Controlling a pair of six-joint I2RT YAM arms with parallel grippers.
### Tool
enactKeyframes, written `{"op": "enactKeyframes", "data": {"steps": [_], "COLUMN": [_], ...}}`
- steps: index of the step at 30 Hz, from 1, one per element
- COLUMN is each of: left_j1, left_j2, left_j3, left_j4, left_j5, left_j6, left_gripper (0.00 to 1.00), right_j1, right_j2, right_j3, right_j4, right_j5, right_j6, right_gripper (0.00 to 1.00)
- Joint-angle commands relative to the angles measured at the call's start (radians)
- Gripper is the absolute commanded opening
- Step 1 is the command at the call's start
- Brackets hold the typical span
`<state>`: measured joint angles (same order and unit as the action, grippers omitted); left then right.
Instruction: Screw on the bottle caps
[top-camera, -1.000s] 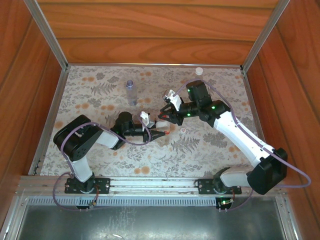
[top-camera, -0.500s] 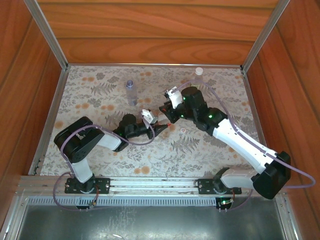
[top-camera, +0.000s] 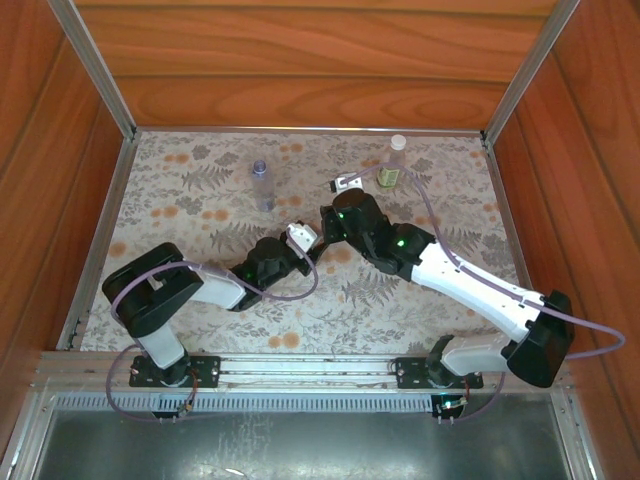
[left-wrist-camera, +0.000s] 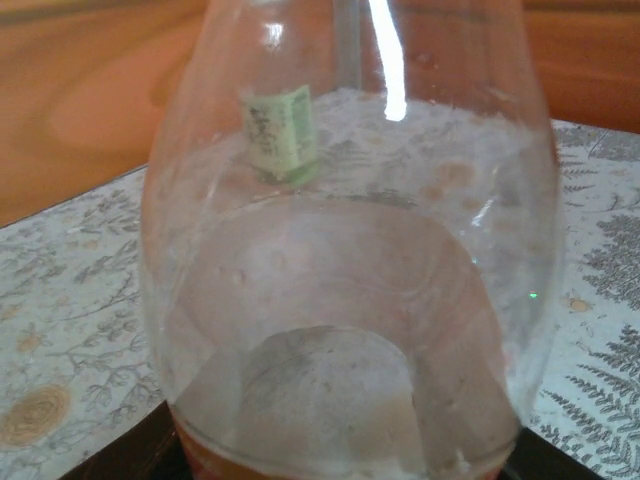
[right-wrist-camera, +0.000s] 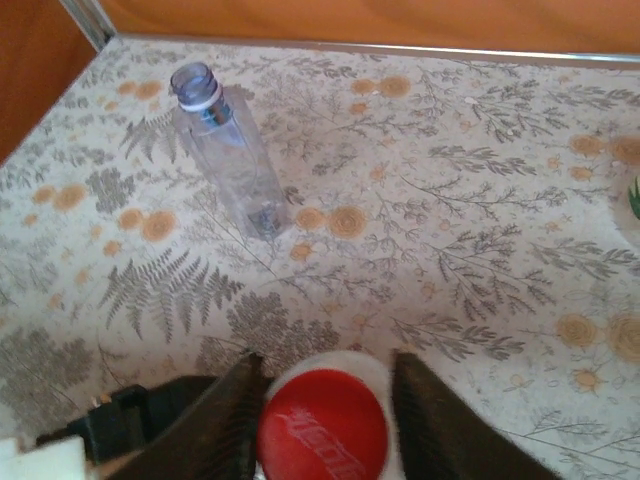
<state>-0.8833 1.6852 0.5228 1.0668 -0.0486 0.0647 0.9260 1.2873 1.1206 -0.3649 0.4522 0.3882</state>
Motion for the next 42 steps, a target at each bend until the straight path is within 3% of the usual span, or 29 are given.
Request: {"op": "enactKeyframes", "data": {"steps": [1,6,8,14,19,26,42], "left_j1": [0.016,0.077,0.101,0.115,0.137,0.181,0.211], "left_j2": [-0.031,-0.100,-0.135,-0.245,-0.275,-0.290,-0.243], "left_j3": [-0.033,-0.069,-0.086,-0.040,0.009,0.029,0.056], "left_j4": [-0.123,-0.217,-0.262,-0.557,-0.720,-0.765,-0.768], "left_j5": [0.002,0.187,0.282,0.379,0.412,0.499,0.604], "left_j6": [0.085,0.193,0.273,0.504,0.594,0.601,0.557], "left_gripper": [0.48,0.48,0.49,0.49,0.49,0.49,0.49], "right_j1": [-0.031,-0.101,-0.155,-0.203,-0.191,-0.152,-0.119], "right_j2": [-0.052,-0.146,-0.168,-0.123,-0.023,0.073,0.156], "right_j3": [-0.008,0.010,0.017,0.178,0.302,0.378,0.345], "right_j4": [-0.046,-0.067,-0.128,-0.451,-0.644,-0.739,-0.671], "right_j5": [-0.112,-0.416,-0.548,-0.712,-0.663,-0.596,-0.650], "right_j6": [-0.193,-0.463,-0.587,-0.939,-1.182,-1.388,-1.430], "right_gripper": [0.52,0.71,0.70,0.66,0.67,0.65,0.52]}}
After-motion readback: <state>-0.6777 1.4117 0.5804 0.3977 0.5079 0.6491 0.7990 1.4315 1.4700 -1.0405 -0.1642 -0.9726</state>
